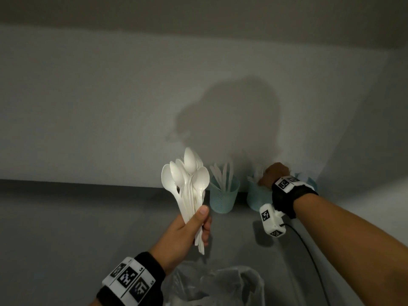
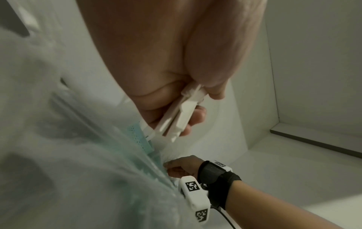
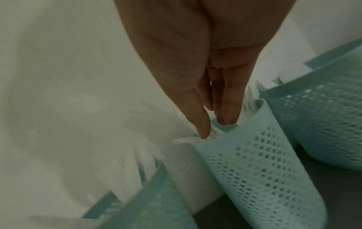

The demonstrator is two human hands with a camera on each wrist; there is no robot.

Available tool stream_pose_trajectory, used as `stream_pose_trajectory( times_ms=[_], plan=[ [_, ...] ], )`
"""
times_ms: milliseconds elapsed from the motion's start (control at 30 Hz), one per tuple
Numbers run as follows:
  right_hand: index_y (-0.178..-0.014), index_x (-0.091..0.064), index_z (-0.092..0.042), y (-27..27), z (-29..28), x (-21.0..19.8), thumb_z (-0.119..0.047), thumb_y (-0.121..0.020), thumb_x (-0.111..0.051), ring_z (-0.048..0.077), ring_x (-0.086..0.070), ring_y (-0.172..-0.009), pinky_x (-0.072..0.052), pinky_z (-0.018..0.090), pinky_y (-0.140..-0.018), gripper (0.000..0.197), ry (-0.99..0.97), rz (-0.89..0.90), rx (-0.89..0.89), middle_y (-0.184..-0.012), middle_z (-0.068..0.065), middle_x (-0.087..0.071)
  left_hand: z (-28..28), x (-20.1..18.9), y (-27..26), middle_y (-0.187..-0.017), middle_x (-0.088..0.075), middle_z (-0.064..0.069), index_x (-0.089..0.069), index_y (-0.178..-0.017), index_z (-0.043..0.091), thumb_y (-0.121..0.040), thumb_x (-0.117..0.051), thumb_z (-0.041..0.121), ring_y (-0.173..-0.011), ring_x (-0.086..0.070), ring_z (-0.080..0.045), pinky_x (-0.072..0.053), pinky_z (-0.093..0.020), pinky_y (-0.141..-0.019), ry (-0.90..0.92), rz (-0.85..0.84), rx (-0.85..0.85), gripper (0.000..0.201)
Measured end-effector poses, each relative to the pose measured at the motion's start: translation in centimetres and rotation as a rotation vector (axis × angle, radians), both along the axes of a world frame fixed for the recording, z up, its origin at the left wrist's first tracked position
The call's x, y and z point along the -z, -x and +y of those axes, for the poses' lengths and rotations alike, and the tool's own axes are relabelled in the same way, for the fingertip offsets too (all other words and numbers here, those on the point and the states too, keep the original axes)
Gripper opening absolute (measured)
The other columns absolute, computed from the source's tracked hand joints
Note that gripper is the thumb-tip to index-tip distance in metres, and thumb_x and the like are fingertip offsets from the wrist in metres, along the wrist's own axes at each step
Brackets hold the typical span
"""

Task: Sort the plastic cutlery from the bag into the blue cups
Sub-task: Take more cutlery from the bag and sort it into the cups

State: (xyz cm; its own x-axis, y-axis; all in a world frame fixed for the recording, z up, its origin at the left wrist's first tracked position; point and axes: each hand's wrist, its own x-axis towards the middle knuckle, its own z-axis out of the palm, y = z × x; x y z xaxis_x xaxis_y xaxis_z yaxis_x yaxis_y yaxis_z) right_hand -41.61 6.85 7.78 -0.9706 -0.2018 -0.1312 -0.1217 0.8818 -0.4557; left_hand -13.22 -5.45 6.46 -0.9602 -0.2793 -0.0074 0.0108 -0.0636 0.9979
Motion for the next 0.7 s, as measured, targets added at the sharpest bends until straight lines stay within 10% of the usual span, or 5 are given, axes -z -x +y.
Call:
stream_pose_trajectory(
  times_ms=[100,333,433,567,700],
  plan=[
    [-0.139,-0.038,0.0,-0.8,0.3,-1.2,-0.018,-0.072,-0.08,0.03,-0.042,-0.133,-0.035,0.033,-0.111,0.081,0.03,0.053,-0.042,-0.145,0.018,-0.042,0.2,-0.6,-0.4,-0.061,-0.05,-0.003,-0.053,-0.074,0.011,-0.088,-0.046,0.047,-0.056,-0.049,-0.014,-0.049,-0.028,-0.063,-0.054,0.03,0.012,0.039],
    [-0.113,-0.06,-0.004,-4.5,1.6,-4.0,-0.018,-0.075,-0.075,0.03,-0.058,-0.113,-0.045,0.032,-0.095,0.043,0.142,0.172,-0.065,-0.12,0.015,-0.062,1.7,-1.3,-1.6,-0.06,-0.048,-0.001,-0.05,-0.076,0.009,-0.088,-0.045,0.048,-0.055,-0.048,-0.012,-0.049,-0.024,-0.061,-0.043,0.046,0.044,0.041],
    [-0.089,-0.065,-0.01,-10.3,0.8,-6.3,-0.021,-0.079,-0.073,0.027,-0.066,-0.075,-0.055,0.034,-0.072,0.017,0.49,0.143,-0.272,-0.082,0.01,-0.068,1.5,-1.9,-2.2,-0.06,-0.048,-0.001,-0.05,-0.074,0.01,-0.09,-0.046,0.047,-0.055,-0.048,-0.012,-0.049,-0.024,-0.06,-0.024,0.045,0.059,0.041],
    [-0.079,-0.065,-0.009,-20.5,0.7,-8.9,-0.041,-0.074,-0.073,0.014,-0.059,-0.055,-0.05,0.024,-0.052,0.033,0.622,-0.143,-0.615,-0.067,0.008,-0.065,1.8,-2.9,-2.6,-0.063,-0.049,-0.003,-0.051,-0.08,0.008,-0.095,-0.045,0.039,-0.056,-0.048,-0.014,-0.046,-0.027,-0.057,0.026,0.091,0.036,0.035],
    [-0.077,-0.062,-0.008,-23.4,0.8,-8.0,-0.042,-0.067,-0.08,0.007,-0.054,-0.049,-0.047,0.021,-0.053,0.04,0.682,0.012,-0.487,-0.059,0.0,-0.061,2.6,-3.3,-2.9,-0.061,-0.053,-0.005,-0.053,-0.082,0.012,-0.096,-0.039,0.032,-0.06,-0.049,-0.021,-0.042,-0.038,-0.063,0.165,0.12,0.033,0.028]
  ],
)
